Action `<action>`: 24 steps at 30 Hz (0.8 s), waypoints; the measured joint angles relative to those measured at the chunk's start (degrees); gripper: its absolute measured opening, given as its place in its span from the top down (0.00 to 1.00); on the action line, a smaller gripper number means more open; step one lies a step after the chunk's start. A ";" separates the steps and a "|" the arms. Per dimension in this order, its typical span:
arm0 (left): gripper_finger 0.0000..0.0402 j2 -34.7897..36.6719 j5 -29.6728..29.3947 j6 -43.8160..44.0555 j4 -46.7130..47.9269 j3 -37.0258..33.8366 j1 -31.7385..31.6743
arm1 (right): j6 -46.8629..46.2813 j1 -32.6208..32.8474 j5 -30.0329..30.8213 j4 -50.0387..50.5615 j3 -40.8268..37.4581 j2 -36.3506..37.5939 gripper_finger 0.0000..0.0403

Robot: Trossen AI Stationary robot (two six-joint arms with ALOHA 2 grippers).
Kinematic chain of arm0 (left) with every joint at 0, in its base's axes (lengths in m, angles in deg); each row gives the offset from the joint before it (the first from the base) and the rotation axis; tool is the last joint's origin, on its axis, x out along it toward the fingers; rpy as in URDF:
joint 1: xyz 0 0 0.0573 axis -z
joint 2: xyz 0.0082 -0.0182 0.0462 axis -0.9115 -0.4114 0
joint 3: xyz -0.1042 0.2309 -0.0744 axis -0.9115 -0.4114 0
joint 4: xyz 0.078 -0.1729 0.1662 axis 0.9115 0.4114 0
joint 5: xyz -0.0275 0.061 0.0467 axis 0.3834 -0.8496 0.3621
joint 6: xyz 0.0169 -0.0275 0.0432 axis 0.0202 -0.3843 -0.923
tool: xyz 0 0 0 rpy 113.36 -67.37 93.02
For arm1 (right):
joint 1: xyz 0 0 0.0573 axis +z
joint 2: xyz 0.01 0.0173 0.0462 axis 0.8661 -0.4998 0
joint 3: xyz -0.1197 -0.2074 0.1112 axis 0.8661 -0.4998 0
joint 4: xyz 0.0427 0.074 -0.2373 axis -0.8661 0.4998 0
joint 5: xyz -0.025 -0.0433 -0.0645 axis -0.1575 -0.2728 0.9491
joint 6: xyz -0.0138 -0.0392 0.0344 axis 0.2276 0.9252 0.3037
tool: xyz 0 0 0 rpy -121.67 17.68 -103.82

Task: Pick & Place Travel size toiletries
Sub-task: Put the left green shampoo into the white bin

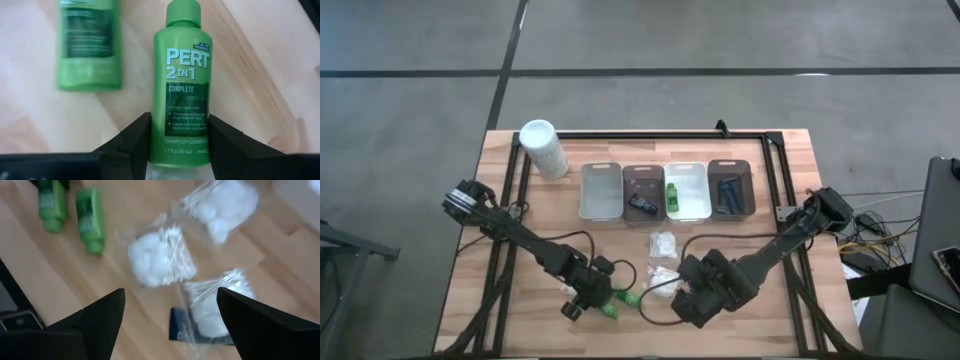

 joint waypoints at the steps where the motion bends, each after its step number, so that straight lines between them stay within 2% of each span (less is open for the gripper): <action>1: 0.61 0.83 -0.36 1.10 0.80 0.13 -0.04 | 0.00 -0.08 0.80 0.31 0.00 0.84 0.24; 7: 0.61 9.94 -8.50 7.06 4.72 0.44 -0.05 | 0.03 -1.31 5.27 1.64 0.00 6.79 0.26; 15: 0.61 22.59 -24.47 15.10 -1.63 0.45 -3.05 | 6.46 -4.35 10.36 -5.28 0.00 10.82 0.20; 21: 0.61 25.84 -36.08 16.79 -6.14 0.47 -4.90 | 8.59 -7.86 14.31 -12.17 0.00 11.97 0.14; 24: 0.61 25.93 -38.49 16.11 -6.79 1.22 -5.39 | 8.53 -9.15 16.40 -15.81 0.00 12.20 0.12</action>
